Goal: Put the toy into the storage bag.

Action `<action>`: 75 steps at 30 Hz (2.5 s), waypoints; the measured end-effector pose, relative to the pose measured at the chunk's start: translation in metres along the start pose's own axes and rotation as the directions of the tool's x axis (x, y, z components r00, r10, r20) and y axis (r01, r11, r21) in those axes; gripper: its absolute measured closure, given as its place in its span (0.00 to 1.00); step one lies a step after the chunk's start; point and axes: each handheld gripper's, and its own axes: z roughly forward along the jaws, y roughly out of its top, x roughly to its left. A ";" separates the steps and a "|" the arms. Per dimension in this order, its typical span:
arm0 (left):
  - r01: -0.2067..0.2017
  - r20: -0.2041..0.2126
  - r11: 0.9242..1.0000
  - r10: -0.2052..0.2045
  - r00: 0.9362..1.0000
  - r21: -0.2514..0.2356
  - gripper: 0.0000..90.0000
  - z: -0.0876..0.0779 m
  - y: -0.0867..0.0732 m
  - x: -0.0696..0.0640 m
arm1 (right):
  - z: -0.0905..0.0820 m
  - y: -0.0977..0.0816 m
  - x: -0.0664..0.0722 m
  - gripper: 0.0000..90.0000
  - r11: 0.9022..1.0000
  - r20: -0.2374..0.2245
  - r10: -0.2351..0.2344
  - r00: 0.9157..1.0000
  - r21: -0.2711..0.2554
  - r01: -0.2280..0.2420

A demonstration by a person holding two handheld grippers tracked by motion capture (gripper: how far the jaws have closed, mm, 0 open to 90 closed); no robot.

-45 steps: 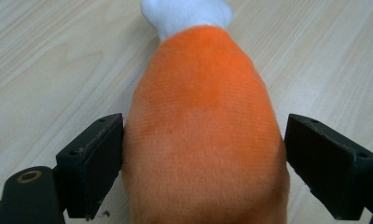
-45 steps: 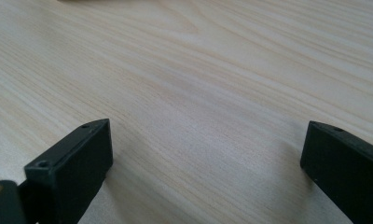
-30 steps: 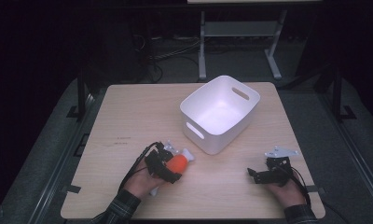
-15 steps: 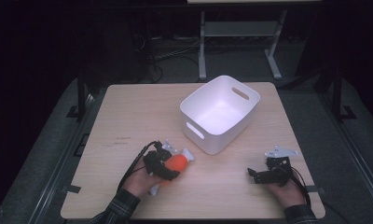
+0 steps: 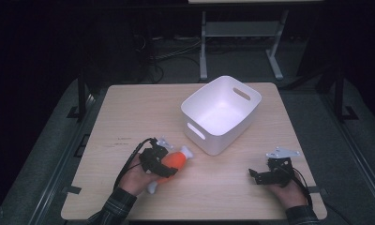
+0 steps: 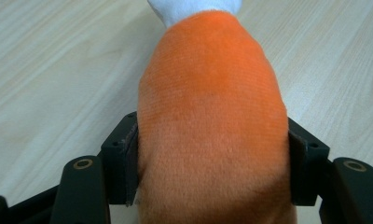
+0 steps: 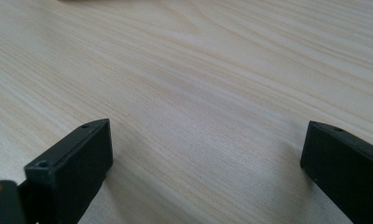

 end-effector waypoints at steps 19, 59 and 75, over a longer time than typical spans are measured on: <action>0.010 0.010 0.999 -0.010 1.000 -0.041 0.36 -0.029 0.003 0.018 | 0.000 0.000 0.000 0.02 1.000 0.000 -0.001 1.000 0.000 0.001; -0.009 0.026 0.994 0.012 1.000 -0.111 0.35 -0.084 0.050 0.039 | 0.000 0.000 0.000 0.02 1.000 -0.001 0.000 1.000 0.000 0.000; -0.038 0.029 0.988 0.042 0.999 -0.148 0.35 -0.106 0.085 0.044 | 0.000 0.000 0.000 0.02 1.000 -0.001 -0.001 1.000 0.000 0.001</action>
